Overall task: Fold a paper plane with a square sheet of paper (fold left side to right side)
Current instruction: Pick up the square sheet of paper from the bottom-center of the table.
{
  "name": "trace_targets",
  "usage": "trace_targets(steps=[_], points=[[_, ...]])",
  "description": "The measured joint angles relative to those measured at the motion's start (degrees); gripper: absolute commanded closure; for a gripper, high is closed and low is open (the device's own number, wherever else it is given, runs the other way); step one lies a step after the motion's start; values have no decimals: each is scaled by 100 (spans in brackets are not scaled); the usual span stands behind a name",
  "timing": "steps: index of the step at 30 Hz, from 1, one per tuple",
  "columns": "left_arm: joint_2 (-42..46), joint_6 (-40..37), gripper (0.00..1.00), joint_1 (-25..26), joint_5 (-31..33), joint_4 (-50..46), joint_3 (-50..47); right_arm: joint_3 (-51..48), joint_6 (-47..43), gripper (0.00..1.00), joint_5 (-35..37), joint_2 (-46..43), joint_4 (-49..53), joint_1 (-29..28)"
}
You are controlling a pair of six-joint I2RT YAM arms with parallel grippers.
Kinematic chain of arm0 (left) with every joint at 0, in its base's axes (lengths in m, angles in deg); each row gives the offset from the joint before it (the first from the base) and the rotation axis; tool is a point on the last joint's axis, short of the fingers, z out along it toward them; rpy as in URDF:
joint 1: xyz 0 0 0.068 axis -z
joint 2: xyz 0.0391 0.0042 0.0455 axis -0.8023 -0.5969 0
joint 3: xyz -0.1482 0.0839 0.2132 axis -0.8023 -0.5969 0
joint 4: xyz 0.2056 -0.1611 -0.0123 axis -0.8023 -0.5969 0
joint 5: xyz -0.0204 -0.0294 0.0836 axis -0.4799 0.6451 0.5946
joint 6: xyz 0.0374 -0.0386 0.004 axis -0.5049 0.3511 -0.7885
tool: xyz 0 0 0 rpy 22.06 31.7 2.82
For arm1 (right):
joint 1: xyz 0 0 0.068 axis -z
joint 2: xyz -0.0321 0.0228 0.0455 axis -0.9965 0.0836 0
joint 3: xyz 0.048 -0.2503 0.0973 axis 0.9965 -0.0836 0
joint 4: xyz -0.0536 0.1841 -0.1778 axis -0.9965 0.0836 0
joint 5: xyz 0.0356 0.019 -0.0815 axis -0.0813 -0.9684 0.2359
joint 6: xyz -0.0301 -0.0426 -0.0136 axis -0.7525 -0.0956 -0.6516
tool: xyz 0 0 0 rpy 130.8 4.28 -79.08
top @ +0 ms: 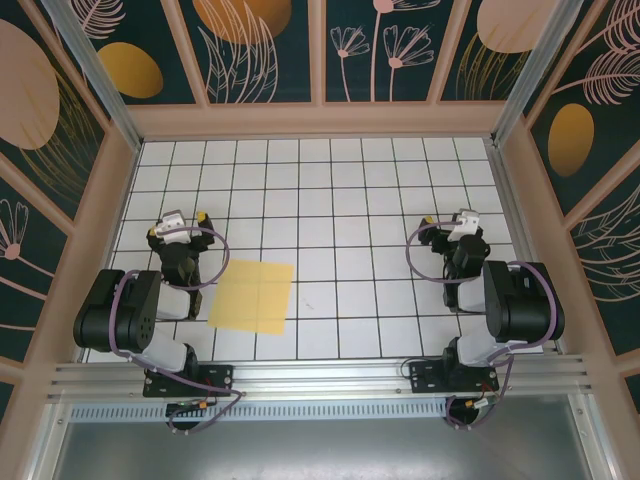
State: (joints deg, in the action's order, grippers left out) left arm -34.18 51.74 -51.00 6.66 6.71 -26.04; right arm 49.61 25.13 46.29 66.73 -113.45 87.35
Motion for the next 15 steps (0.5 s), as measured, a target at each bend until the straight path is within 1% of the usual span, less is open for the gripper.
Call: trace_targets(steps=[15], points=[[0, 0, 2, 0, 0, -35, 0, 0, 2, 1, -61, 0, 0, 37]])
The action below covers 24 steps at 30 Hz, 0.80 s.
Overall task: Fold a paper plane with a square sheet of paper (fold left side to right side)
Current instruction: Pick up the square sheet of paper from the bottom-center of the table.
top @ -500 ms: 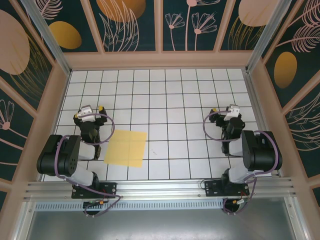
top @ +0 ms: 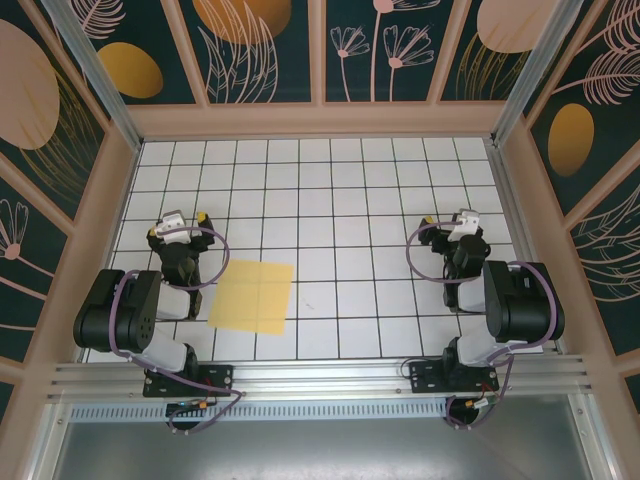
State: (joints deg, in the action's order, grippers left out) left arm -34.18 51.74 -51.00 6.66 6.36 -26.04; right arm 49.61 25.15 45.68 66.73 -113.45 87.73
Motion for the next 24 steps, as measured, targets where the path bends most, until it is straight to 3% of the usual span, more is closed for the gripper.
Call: trace_targets(steps=[6, 8, 11, 15, 19, 24], points=[[22, 0, 2, 0, -13, -39, 2, 0, 0, 1, -90, 0, -2, 50], [236, 0, 2, 0, -7, -463, 90, 39, 9, 1, -85, -26, 96, 55], [927, 179, 2, 0, 173, -1705, 595, 354, 31, 1, -92, -439, 925, 70], [1897, 973, 2, 0, 129, -3672, 1738, 866, 282, 1, -162, -1591, 1971, 52], [2282, 2107, 2, 0, -527, -5521, 2826, 1480, 708, 1, -195, -2291, 3062, -350], [2369, 3032, 1, 234, -1443, -7715, 3237, 2238, 1532, 1, -199, -2179, 4656, -1320]])
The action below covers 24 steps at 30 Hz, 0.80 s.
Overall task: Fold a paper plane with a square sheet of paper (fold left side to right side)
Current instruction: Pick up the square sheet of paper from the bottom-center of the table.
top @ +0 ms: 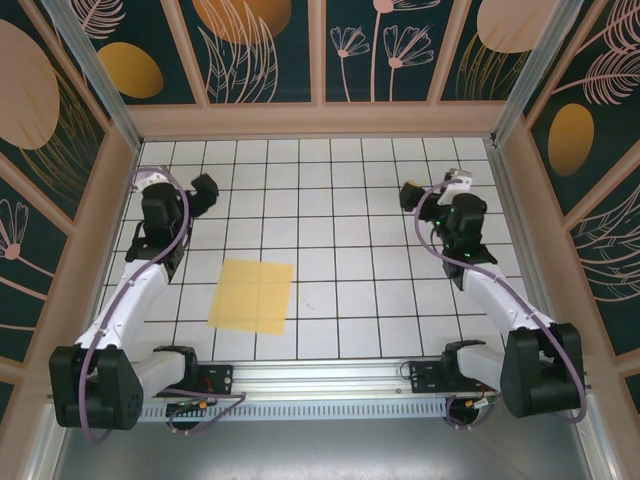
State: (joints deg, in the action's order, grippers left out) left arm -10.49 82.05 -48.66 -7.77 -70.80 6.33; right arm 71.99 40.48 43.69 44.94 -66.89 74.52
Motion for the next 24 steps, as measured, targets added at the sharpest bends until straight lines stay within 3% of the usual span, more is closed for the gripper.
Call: trace_targets(steps=[5, 11, 16, 24], points=[[496, 496, 5, 492, -511, -1764, -380, 573, 1058, 1, -192, 763, 1220, -1075], [1156, 999, 8, 737, -990, -2741, -1373, 1733, 1692, 9, -251, 2271, 2282, -2514], [1375, 1250, 8, 905, -1108, -3084, -1731, 2868, 1886, 11, -216, 3386, 2774, -3388], [1224, 1392, 5, 1019, -1150, -3075, -1825, 4284, 1969, 11, -144, 4754, 3589, -3995]])
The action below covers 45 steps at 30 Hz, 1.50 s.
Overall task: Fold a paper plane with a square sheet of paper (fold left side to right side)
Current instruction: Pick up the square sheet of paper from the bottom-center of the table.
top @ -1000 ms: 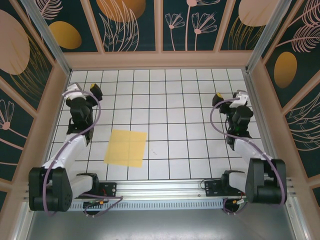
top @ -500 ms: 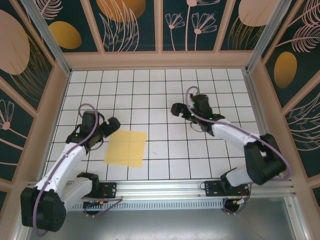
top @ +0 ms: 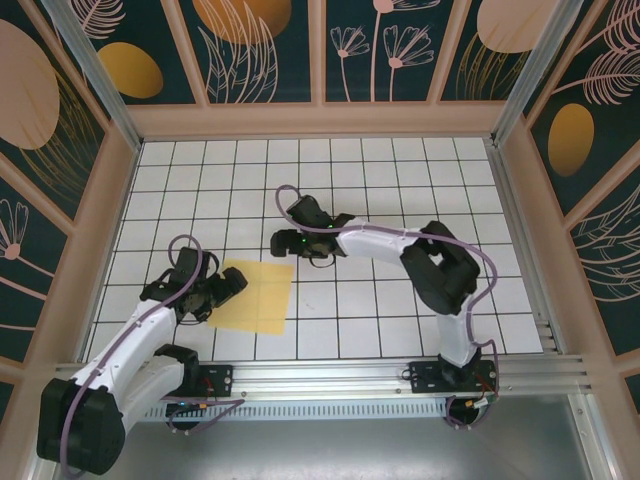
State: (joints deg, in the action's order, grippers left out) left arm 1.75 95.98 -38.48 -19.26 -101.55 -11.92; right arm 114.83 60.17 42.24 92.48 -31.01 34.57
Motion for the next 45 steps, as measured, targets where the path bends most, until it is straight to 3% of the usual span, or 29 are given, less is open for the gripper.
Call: trace_targets(steps=[13, 30, 31, 33, 45], points=[[-334, 24, 5, 31, -85, 323, -166, 658, 2, 11, 149, 540, 841, -363], [-555, 42, 12, 68, -103, 686, -258, 944, 42, 20, -57, 728, 1023, -761], [-564, 42, 13, 68, -103, 704, -258, 957, 42, 22, -103, 734, 1021, -787], [-573, 42, 13, 68, -105, 732, -258, 962, 28, 38, -227, 741, 1021, -826], [-295, 87, 11, 70, -236, 922, -317, 798, -35, 63, -964, 691, 723, -743]])
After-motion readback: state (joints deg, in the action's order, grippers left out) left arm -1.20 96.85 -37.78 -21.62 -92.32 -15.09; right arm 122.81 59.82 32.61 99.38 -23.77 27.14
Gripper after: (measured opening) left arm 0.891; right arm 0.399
